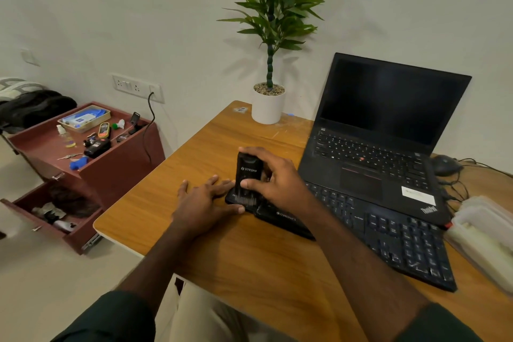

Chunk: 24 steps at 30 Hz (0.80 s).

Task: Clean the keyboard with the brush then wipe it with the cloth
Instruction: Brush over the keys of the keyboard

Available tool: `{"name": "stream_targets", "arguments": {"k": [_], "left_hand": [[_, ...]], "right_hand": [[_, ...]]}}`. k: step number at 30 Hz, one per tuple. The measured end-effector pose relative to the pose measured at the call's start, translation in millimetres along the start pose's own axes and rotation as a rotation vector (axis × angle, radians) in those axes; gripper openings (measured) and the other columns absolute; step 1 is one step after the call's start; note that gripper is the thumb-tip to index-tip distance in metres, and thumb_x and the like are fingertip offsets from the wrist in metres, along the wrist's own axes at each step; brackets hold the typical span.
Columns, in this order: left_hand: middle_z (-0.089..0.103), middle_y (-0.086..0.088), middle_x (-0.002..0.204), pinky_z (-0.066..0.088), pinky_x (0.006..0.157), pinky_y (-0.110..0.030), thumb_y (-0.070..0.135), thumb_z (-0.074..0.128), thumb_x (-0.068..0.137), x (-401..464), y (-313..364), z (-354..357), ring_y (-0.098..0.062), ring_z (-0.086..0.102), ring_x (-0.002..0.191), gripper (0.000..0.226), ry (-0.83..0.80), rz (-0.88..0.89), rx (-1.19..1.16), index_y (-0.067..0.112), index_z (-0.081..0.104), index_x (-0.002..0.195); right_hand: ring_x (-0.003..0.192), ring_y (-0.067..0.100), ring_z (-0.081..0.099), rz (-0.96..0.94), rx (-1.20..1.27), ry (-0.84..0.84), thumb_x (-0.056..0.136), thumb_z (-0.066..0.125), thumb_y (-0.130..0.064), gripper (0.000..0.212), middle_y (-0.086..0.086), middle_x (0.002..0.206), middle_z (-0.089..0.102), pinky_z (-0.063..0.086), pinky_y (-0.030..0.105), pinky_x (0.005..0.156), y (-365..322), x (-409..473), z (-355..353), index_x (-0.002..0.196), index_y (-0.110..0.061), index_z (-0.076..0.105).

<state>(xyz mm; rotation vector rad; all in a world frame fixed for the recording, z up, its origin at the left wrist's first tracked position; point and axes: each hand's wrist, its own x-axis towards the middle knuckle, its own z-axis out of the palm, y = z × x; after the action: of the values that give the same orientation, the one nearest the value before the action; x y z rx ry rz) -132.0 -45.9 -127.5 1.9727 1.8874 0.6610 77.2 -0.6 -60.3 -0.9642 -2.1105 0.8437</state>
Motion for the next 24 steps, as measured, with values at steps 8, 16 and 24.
{"name": "stream_targets", "arguments": {"k": [8, 16, 24], "left_hand": [[0.05, 0.011, 0.148, -0.003, 0.119, -0.056, 0.103, 0.027, 0.055, 1.3, -6.7, 4.3, -0.003, 0.03, 0.144, 0.099, 0.01, 0.032, -0.003, 0.045, 0.059, 0.129], [0.046, 0.007, 0.152, -0.005, 0.12, -0.055, 0.099, 0.036, 0.06, -1.3, -3.8, 2.7, -0.004, 0.029, 0.145, 0.093, 0.002, 0.017, 0.004, 0.044, 0.056, 0.132], [0.041, 0.005, 0.155, -0.005, 0.12, -0.053, 0.092, 0.044, 0.066, -3.9, 4.4, -2.0, -0.006, 0.024, 0.147, 0.089, -0.001, 0.0, 0.015, 0.043, 0.048, 0.14]], "right_hand": [[0.113, 0.011, 0.062, -0.081, -0.214, -0.215, 0.086, 0.077, -0.024, 0.064, -0.009, 0.133, 0.064, 0.056, 0.034, 0.092, -13.3, 11.1, 7.8, 0.141, -0.043, 0.049], [0.115, 0.014, 0.061, -0.079, -0.27, -0.182, 0.086, 0.076, -0.024, 0.064, -0.009, 0.133, 0.064, 0.055, 0.039, 0.095, -10.5, 12.4, 16.2, 0.141, -0.043, 0.049], [0.114, 0.012, 0.061, -0.02, -0.206, -0.047, 0.086, 0.078, -0.023, 0.064, -0.006, 0.133, 0.064, 0.056, 0.036, 0.094, -11.1, 13.6, 7.5, 0.141, -0.04, 0.05]]}}
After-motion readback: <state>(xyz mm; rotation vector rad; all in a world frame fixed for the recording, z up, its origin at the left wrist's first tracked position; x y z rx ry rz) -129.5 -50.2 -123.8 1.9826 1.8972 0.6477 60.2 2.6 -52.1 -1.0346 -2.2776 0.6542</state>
